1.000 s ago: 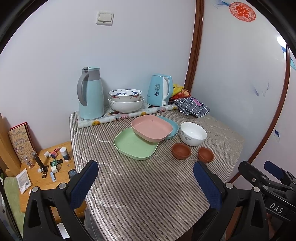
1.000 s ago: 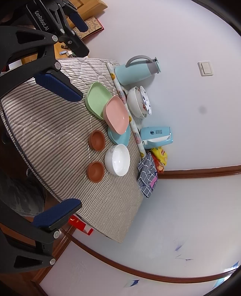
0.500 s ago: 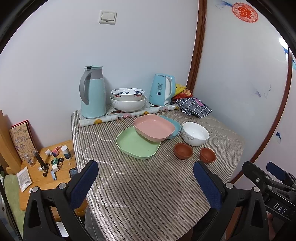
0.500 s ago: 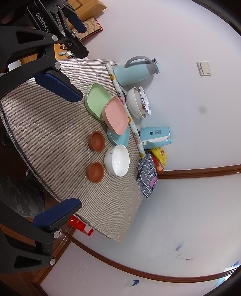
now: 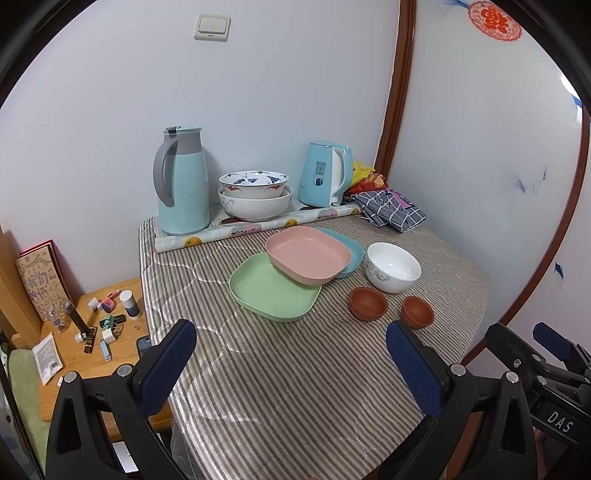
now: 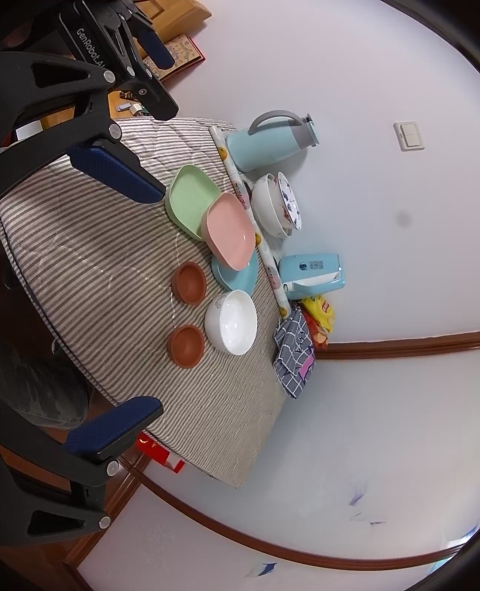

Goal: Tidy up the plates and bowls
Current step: 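Move the left tool toward the rim of the pink square plate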

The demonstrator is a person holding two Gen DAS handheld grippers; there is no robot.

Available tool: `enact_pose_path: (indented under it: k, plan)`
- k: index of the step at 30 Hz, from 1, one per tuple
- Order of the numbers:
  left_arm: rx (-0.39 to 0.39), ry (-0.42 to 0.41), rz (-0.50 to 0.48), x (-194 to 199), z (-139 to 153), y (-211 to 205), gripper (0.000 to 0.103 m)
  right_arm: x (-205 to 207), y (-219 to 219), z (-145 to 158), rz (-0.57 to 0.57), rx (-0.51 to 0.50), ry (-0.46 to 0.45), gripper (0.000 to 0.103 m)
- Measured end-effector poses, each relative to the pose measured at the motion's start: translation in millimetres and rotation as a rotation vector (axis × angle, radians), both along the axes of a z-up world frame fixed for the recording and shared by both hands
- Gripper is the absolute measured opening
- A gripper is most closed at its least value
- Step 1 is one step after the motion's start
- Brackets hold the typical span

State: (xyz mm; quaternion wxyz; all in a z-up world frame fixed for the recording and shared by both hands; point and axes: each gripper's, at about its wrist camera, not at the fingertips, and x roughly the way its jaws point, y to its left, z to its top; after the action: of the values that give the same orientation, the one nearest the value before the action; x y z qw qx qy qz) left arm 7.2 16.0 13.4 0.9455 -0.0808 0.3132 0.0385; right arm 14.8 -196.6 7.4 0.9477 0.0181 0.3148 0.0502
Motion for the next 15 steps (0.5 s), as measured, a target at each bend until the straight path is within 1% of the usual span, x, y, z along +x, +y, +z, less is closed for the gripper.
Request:
enact_pose_path:
  k: [3, 8, 11, 13, 15]
  plan:
    - [0.014, 0.024, 0.010, 12, 0, 1, 0.103, 8, 0, 2, 0.004, 0.002, -0.004, 0.103]
    - [0.089, 0.080, 0.051, 36, -3, -1, 0.103, 27, -1, 1, 0.003, 0.008, 0.013, 0.103]
    - [0.106, 0.097, 0.062, 51, -6, -1, 0.103, 42, -2, -1, -0.001, 0.014, 0.028, 0.103]
    - [0.120, 0.104, 0.061, 61, -7, -4, 0.103, 53, -2, -4, -0.002, 0.017, 0.041, 0.103]
    - [0.129, 0.103, 0.037, 70, -9, -5, 0.103, 66, -3, -8, -0.004, 0.021, 0.056, 0.103]
